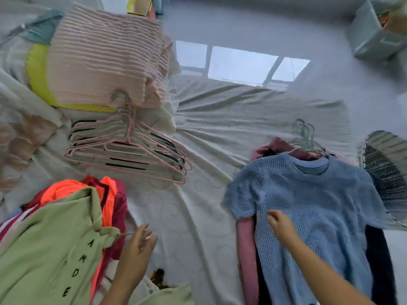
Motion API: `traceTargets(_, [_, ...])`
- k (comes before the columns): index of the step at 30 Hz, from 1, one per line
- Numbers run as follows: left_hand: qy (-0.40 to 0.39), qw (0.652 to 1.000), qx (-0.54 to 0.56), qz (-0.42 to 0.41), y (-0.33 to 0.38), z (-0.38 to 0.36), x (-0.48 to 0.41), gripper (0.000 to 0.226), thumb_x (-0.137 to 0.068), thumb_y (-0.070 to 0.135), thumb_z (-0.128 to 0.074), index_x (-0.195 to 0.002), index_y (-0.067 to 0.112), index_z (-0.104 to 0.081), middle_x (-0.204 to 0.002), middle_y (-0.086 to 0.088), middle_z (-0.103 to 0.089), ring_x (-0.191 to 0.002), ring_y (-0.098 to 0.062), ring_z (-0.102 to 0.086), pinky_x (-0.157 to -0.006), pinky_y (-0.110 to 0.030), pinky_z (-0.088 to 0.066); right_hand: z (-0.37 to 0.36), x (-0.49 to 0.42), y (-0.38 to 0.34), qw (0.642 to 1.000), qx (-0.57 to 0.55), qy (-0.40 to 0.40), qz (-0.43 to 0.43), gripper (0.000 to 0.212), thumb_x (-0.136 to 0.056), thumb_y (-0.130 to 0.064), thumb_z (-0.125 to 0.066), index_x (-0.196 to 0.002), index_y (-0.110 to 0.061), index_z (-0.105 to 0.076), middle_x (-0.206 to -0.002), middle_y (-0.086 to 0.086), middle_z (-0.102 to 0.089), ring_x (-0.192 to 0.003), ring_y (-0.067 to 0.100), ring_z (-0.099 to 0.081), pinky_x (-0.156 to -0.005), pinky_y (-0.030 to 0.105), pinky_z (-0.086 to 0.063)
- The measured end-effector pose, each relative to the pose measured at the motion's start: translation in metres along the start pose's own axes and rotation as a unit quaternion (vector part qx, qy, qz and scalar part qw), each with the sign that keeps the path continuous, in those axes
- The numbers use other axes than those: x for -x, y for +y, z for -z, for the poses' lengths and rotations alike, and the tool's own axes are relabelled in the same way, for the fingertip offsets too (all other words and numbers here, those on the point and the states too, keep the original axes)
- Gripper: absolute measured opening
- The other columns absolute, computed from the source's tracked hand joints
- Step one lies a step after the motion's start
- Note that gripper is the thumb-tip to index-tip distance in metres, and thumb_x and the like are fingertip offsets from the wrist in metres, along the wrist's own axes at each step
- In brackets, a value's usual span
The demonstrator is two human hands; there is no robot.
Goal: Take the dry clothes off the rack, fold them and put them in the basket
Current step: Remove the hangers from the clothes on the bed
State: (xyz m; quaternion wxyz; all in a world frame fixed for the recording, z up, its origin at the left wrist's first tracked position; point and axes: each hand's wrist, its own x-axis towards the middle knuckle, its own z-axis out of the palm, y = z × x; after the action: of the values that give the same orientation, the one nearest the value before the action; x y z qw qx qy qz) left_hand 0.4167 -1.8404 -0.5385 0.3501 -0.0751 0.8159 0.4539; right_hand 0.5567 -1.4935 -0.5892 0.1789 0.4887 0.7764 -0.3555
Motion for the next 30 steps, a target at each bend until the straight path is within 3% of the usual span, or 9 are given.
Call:
traceTargets(4, [-0.017,0.996,0.085,0.022,0.019,-0.092,0.028,0.031,-0.093,0.008,-0.051,-0.123,0.013,-0.048,-0.104,-0.010,-0.064,-0.091,-0.025,-0.063,-0.081,-0.035,-0.047,0.083,-0.050,0.040,0.999,0.023,0.039,0.009,0.036,-0.097,-0.008,-0.042,-0.132,0.002,-0.047,-0.135,0.021,-0.048,-0.124,0.034,-0.045,-0.102,0.042,-0.036])
traceTargets(7, [-0.007,0.989,0.138,0.046,0.026,-0.165,0.052,0.024,-0.095,0.004,-0.044,-0.118,0.010,-0.047,-0.089,-0.006,-0.066,-0.074,-0.022,-0.064,-0.060,-0.027,-0.051,0.135,-0.097,0.060,0.996,0.052,0.057,0.034,0.041,-0.098,-0.009,-0.041,-0.138,0.001,-0.039,-0.142,0.020,-0.040,-0.129,0.035,-0.039,-0.106,0.044,-0.033])
traceTargets(12, [-0.048,0.986,0.137,0.087,0.013,-0.273,0.086,0.024,-0.093,-0.006,-0.045,-0.114,0.005,-0.048,-0.063,0.004,-0.069,-0.044,-0.009,-0.062,-0.039,-0.016,-0.044,0.193,-0.184,0.079,0.981,0.135,0.109,0.082,0.037,-0.091,-0.007,-0.047,-0.126,0.005,-0.044,-0.130,0.029,-0.045,-0.117,0.043,-0.044,-0.093,0.047,-0.038])
traceTargets(15, [-0.073,0.981,0.148,0.099,0.012,-0.303,0.107,0.026,-0.089,0.008,-0.053,-0.114,0.008,-0.047,-0.069,0.001,-0.071,-0.052,-0.012,-0.064,-0.044,-0.018,-0.048,0.205,-0.222,0.082,0.982,0.129,0.109,0.091,0.042,-0.088,-0.007,-0.049,-0.128,0.005,-0.040,-0.130,0.030,-0.044,-0.118,0.043,-0.043,-0.096,0.047,-0.037])
traceTargets(18, [-0.026,0.983,0.141,0.116,0.011,-0.306,0.114,0.015,-0.095,-0.001,-0.045,-0.103,0.008,-0.052,-0.065,-0.004,-0.070,-0.046,-0.012,-0.062,-0.042,-0.018,-0.047,0.210,-0.249,0.080,0.985,0.131,0.081,0.080,0.055,-0.088,-0.018,-0.053,-0.137,-0.003,-0.034,-0.138,0.025,-0.040,-0.125,0.041,-0.040,-0.103,0.048,-0.036])
traceTargets(21, [0.030,0.979,0.150,0.137,0.017,-0.301,0.108,0.011,-0.095,0.005,-0.046,-0.099,0.013,-0.054,-0.070,-0.004,-0.071,-0.051,-0.011,-0.065,-0.047,-0.020,-0.049,0.211,-0.251,0.080,0.977,0.176,0.099,0.062,0.053,-0.084,-0.040,-0.056,-0.128,-0.011,-0.048,-0.131,0.024,-0.047,-0.122,0.041,-0.043,-0.102,0.048,-0.036])
traceTargets(24, [0.041,0.981,0.137,0.128,0.028,-0.297,0.103,0.009,-0.096,0.014,-0.047,-0.101,0.015,-0.054,-0.087,-0.011,-0.069,-0.065,-0.017,-0.066,-0.057,-0.022,-0.051,0.205,-0.238,0.078,0.961,0.195,0.127,0.150,0.053,-0.079,-0.052,-0.053,-0.115,-0.014,-0.060,-0.124,0.023,-0.052,-0.118,0.041,-0.045,-0.099,0.048,-0.035])
traceTargets(27, [0.027,0.985,0.134,0.108,0.047,-0.298,0.103,0.007,-0.096,0.018,-0.047,-0.099,0.020,-0.053,-0.091,-0.012,-0.068,-0.072,-0.020,-0.064,-0.063,-0.025,-0.050,0.203,-0.232,0.084,0.961,0.195,0.104,0.164,0.067,-0.081,-0.035,-0.067,-0.137,-0.013,-0.037,-0.141,0.020,-0.033,-0.129,0.040,-0.033,-0.106,0.050,-0.031])
traceTargets(30, [0.019,0.988,0.131,0.078,0.056,-0.296,0.103,0.007,-0.095,0.021,-0.047,-0.100,0.023,-0.053,-0.091,-0.010,-0.069,-0.073,-0.018,-0.065,-0.066,-0.025,-0.050,0.209,-0.239,0.087,0.979,0.183,0.051,0.072,0.080,-0.079,-0.044,-0.067,-0.140,-0.010,-0.030,-0.142,0.022,-0.037,-0.130,0.042,-0.035,-0.105,0.053,-0.033])
